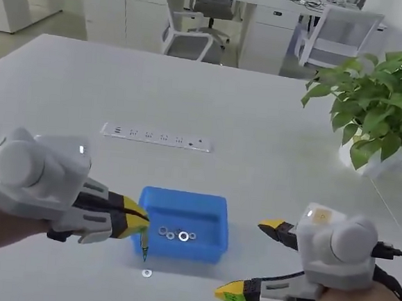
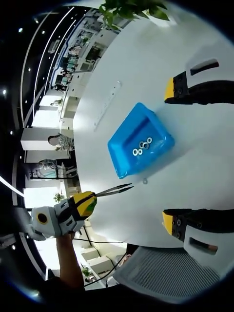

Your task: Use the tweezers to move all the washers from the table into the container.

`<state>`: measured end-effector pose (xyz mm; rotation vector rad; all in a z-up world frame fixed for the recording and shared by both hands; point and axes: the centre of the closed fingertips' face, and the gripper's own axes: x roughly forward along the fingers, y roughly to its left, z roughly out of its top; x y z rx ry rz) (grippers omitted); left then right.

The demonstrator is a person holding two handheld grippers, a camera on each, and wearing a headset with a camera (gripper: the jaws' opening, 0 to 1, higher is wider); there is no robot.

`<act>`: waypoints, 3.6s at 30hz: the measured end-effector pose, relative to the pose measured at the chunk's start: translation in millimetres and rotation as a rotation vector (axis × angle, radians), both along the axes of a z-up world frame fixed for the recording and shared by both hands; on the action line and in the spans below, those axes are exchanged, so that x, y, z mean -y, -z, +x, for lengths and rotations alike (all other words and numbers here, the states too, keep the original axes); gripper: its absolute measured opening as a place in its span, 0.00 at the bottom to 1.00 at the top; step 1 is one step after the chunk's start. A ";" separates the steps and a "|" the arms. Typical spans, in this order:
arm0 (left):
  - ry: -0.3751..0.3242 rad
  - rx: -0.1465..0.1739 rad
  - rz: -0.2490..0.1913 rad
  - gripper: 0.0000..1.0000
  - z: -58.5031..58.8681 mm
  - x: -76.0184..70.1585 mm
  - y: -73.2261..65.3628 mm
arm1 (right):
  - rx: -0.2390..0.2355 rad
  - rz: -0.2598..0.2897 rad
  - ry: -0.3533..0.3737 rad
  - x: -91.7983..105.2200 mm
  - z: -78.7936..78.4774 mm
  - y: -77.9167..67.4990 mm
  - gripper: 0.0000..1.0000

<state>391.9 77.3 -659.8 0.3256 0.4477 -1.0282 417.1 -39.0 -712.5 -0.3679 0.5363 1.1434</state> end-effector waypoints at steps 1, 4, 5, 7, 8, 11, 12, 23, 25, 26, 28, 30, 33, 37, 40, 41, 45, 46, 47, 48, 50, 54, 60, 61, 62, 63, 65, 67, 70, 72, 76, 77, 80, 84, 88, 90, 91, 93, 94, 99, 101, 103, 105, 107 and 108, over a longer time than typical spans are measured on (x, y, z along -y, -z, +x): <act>0.001 -0.001 0.000 0.05 -0.3 0.5 1.7 | 0.000 0.003 0.006 0.7 -0.2 -0.2 0.91; 0.004 -0.009 -0.001 0.05 -1.0 2.1 6.7 | 0.000 0.013 0.017 3.3 -2.3 0.2 0.93; 0.004 -0.011 -0.004 0.05 -1.2 2.7 7.9 | 0.001 0.017 0.021 4.0 -2.9 0.0 0.93; 0.002 -0.014 -0.006 0.05 -1.0 3.8 11.2 | 0.000 0.037 0.028 4.3 -5.1 -1.7 0.96; 0.000 -0.015 -0.006 0.05 -0.8 4.2 12.7 | 0.000 0.038 0.031 5.3 -5.7 -1.6 0.97; 0.003 -0.024 -0.001 0.05 -1.2 6.5 19.0 | -0.001 0.048 0.038 7.3 -7.6 -0.6 1.00; 0.004 -0.025 0.000 0.05 -1.3 6.9 20.3 | -0.003 0.052 0.038 7.7 -8.6 -0.8 1.00; 0.001 -0.033 0.012 0.05 2.3 7.6 29.4 | -0.015 0.044 0.038 12.3 -14.3 5.1 1.00; -0.002 -0.032 0.014 0.05 3.1 7.2 30.2 | -0.017 0.034 0.033 12.8 -15.4 6.8 1.00; -0.003 -0.036 0.011 0.05 2.9 7.5 30.5 | -0.019 0.032 0.031 13.0 -15.9 7.5 1.00; -0.004 -0.035 0.013 0.05 3.1 7.8 31.5 | -0.022 0.025 0.031 13.8 -16.2 8.9 1.00; -0.004 -0.036 0.015 0.05 2.9 7.8 32.4 | -0.025 0.023 0.029 13.9 -16.6 9.5 1.00; -0.004 -0.038 0.016 0.05 1.5 9.0 32.5 | -0.023 0.024 0.026 13.6 -16.6 9.0 1.00; -0.002 -0.040 0.018 0.05 0.3 10.5 33.7 | -0.025 0.024 0.027 13.8 -16.7 9.6 1.00; -0.001 -0.042 0.022 0.05 -0.8 11.2 34.8 | -0.025 0.023 0.025 14.4 -17.8 10.2 1.00; -0.001 -0.037 0.024 0.05 -0.9 11.5 34.9 | -0.026 0.023 0.025 14.7 -18.2 10.5 1.00; 0.000 -0.036 0.020 0.05 -2.2 13.3 35.0 | -0.028 0.019 0.022 15.4 -19.7 12.2 1.00; 0.001 -0.037 0.020 0.05 -2.5 13.6 34.9 | -0.028 0.019 0.021 15.5 -19.8 12.5 1.00; 0.002 -0.039 0.019 0.05 -2.9 13.9 34.7 | -0.029 0.018 0.021 15.5 -19.9 12.6 1.00; 0.002 -0.032 0.024 0.05 -2.6 13.8 34.5 | -0.028 0.019 0.020 15.5 -19.9 12.6 1.00; 0.004 -0.034 0.023 0.05 -2.9 14.1 34.5 | -0.027 0.019 0.020 15.3 -19.6 12.5 1.00; 0.015 -0.018 0.038 0.05 -2.8 14.9 33.8 | -0.029 0.014 0.023 16.3 -19.2 13.9 1.00; 0.030 -0.031 0.043 0.05 -2.9 16.5 36.7 | -0.029 0.012 0.022 17.7 -19.8 14.2 1.00; 0.028 -0.036 0.042 0.05 -3.0 16.6 37.4 | -0.028 0.012 0.022 17.7 -19.8 14.1 1.00; 0.030 -0.030 0.044 0.05 -2.7 17.2 37.5 | -0.028 0.014 0.023 17.6 -19.7 14.0 1.00; 0.030 -0.031 0.043 0.05 -2.8 16.8 37.4 | -0.029 0.016 0.023 17.2 -19.9 13.9 1.00; 0.030 -0.030 0.044 0.05 -2.5 17.2 37.3 | -0.030 0.010 0.020 17.2 -20.5 15.3 1.00; 0.030 -0.029 0.044 0.05 -2.0 16.8 37.4 | -0.033 0.008 0.016 16.5 -21.3 16.0 0.99; 0.035 -0.035 0.038 0.05 -2.8 17.0 37.4 | -0.028 0.011 0.005 14.6 -22.2 15.6 0.98; 0.036 -0.035 0.038 0.05 -2.7 16.5 37.4 | -0.024 0.012 -0.010 12.3 -24.0 15.1 0.96; 0.048 -0.035 0.042 0.05 -3.3 15.8 37.5 | -0.022 0.009 -0.054 6.6 -26.3 17.3 0.92; 0.053 -0.038 0.041 0.05 -4.2 16.1 37.5 | -0.018 0.010 -0.070 4.4 -27.3 16.8 0.90; 0.064 -0.041 0.039 0.05 -5.5 17.0 37.6 | -0.010 0.009 -0.116 -2.6 -28.9 16.1 0.85; 0.075 -0.043 0.049 0.05 -5.9 17.8 37.5 | -0.006 0.015 -0.177 -14.0 -27.7 15.1 0.77; 0.081 -0.048 0.050 0.05 -5.3 17.0 37.5 | 0.004 0.018 -0.226 -25.4 -25.3 15.0 0.71; 0.082 -0.054 0.046 0.05 -5.0 16.7 37.5 | 0.010 0.021 -0.256 -32.1 -25.4 14.8 0.68; 0.083 -0.056 0.046 0.05 -4.8 16.4 37.7 | 0.014 0.017 -0.278 -35.7 -25.6 15.7 0.67; 0.085 -0.060 0.046 0.05 -4.9 15.9 38.0 | 0.019 0.011 -0.310 -42.1 -25.5 17.8 0.64; 0.091 -0.062 0.050 0.05 -5.4 16.0 38.2 | 0.023 0.010 -0.326 -44.8 -25.8 18.4 0.63; 0.099 -0.070 0.059 0.05 -5.1 14.3 38.5 | 0.023 -0.001 -0.387 -58.9 -27.0 24.1 0.58; 0.103 -0.076 0.056 0.05 -5.0 13.6 39.1 | 0.033 -0.009 -0.418 -64.4 -28.0 26.4 0.55; 0.107 -0.079 0.056 0.05 -4.4 13.2 39.7 | 0.034 -0.013 -0.445 -69.8 -28.9 28.5 0.53; 0.118 -0.081 0.059 0.05 -3.5 12.6 41.0 | 0.044 -0.023 -0.471 -73.6 -29.2 29.9 0.51; 0.130 -0.085 0.063 0.05 -2.8 12.6 42.0 | 0.058 -0.035 -0.498 -78.3 -29.0 31.3 0.46; 0.135 -0.085 0.066 0.05 -2.9 12.7 42.3 | 0.066 -0.040 -0.514 -81.4 -29.0 32.2 0.45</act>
